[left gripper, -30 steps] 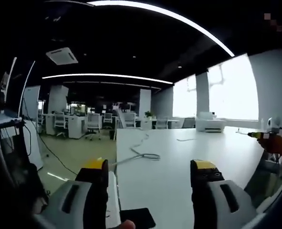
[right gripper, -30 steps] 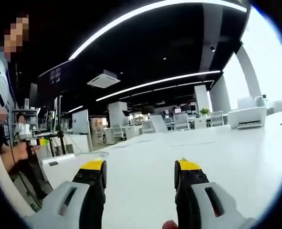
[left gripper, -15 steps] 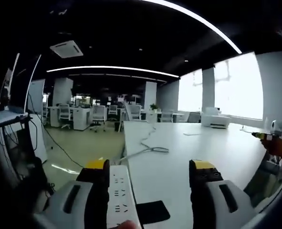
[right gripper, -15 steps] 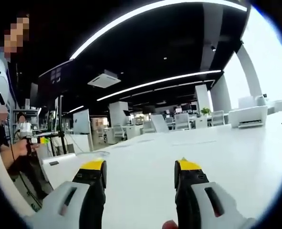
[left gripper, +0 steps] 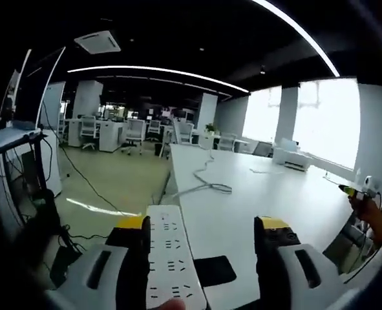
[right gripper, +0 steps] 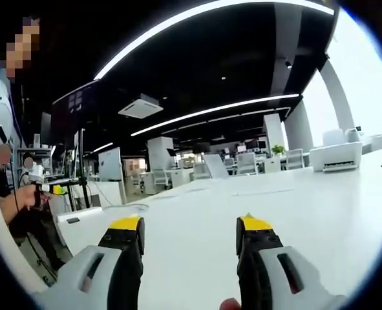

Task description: Pick up the power strip scattered on the table, fix it on the side mounting bracket of the table, and press the switch

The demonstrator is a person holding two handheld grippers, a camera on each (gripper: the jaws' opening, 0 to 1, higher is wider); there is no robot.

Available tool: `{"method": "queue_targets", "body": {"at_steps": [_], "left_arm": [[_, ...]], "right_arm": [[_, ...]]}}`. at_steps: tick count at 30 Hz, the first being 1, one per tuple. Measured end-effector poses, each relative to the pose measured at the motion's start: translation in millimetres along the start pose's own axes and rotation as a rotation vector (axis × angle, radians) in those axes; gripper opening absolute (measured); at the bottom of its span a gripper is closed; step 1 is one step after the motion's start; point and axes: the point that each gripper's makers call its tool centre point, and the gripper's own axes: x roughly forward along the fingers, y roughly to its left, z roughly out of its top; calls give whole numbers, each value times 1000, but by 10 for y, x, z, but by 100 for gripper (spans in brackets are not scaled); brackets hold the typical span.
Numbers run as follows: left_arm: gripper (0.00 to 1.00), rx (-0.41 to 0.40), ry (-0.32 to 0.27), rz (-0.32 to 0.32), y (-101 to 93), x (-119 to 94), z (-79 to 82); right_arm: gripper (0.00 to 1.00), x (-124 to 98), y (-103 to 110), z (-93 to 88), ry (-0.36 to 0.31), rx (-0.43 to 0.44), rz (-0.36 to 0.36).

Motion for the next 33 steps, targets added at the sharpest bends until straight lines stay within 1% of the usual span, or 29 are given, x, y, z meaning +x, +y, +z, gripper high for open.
{"method": "queue_targets", "body": {"at_steps": [6,9,11,15,18,19,25,28,31,33], "left_arm": [[67,10,46,-5,81,-41,-54],[70,-15,46,-38,82,-70,-53],[68,-20,59,-46,95,-88,-66],[67,2,91,-53,133,-124,-97],[70,10,120,-73,133,-142,-141],[71,16,138,-74,144,-151,-171],[66,42,205,-68,240,-176,-305],[66,55,218,-83,237,-190,-329],[66,52,227,-92,260,-199,-350],[64,65,249,-98,278,-209,-383]], "right_arm": [[53,15,33,14,1,-3,4],[53,19,33,18,1,-1,5],[53,22,38,18,1,0,6],[53,32,47,15,5,-1,10],[53,46,58,15,5,0,13],[53,51,61,12,7,0,13],[52,75,78,0,10,0,20],[52,79,82,-2,11,1,23],[52,81,73,-14,16,2,20],[52,79,69,-19,17,5,19]]}}
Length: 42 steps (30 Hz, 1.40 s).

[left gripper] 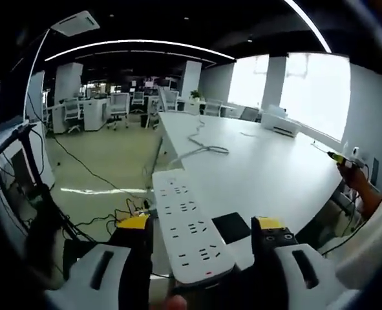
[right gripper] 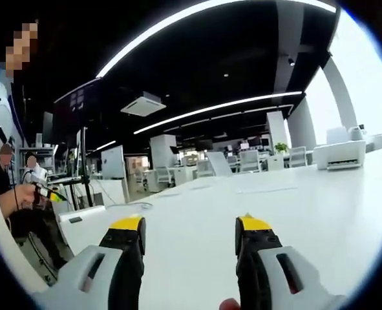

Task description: Pick up the power strip scattered on the table, fix it on the side mounting bracket of the table, and press the switch

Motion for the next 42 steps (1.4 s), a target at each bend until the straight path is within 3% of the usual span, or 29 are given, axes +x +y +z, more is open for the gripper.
{"method": "queue_targets", "body": {"at_steps": [11,29,42], "left_arm": [[62,71,104,-6,11,53,-196],[50,97,194,-18,57,61,-332],[42,74,253,-42,-3,64,-404]], "right_arm": [[51,-3,9,-26,4,7,-1],[51,-18,0,-63,4,17,-5],[50,-17,-9,-89,7,25,-8]]}}
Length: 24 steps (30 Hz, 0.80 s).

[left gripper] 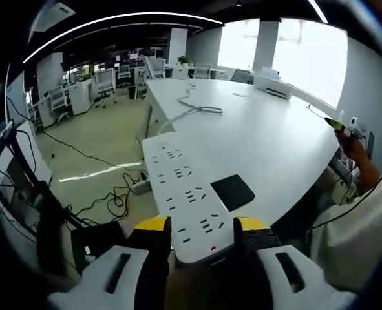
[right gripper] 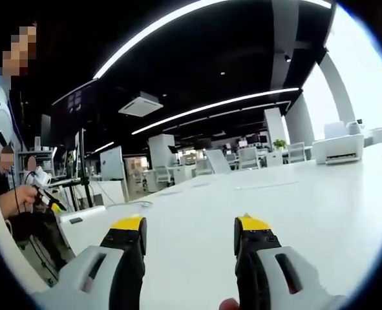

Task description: Pick up the power strip scattered on the table, fix it on the side mounting bracket of the table, and press the switch

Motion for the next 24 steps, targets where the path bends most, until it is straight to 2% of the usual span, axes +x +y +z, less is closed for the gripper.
{"method": "queue_targets", "body": {"at_steps": [9,24], "left_arm": [[41,-9,53,3,15,37,-105],[40,-14,69,7,26,42,-109]], "right_arm": [[50,9,0,-3,-1,2,1],[50,6,-11,-12,0,6,-1]]}}
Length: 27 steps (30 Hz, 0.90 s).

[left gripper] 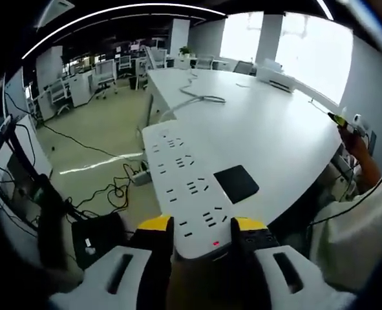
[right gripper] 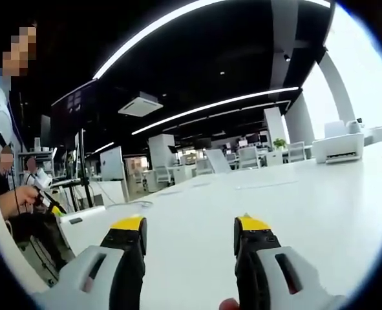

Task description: Pick up the power strip scattered on the table, fix it on the side mounting bracket of the table, and press the switch

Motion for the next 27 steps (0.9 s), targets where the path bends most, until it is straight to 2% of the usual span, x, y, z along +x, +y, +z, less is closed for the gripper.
{"method": "queue_targets", "body": {"at_steps": [6,27], "left_arm": [[40,-15,21,13,6,3,3],[40,-21,194,22,2,44,2]], "right_arm": [[50,1,5,-5,-1,2,1],[50,-17,-4,21,-11,6,-7]]}}
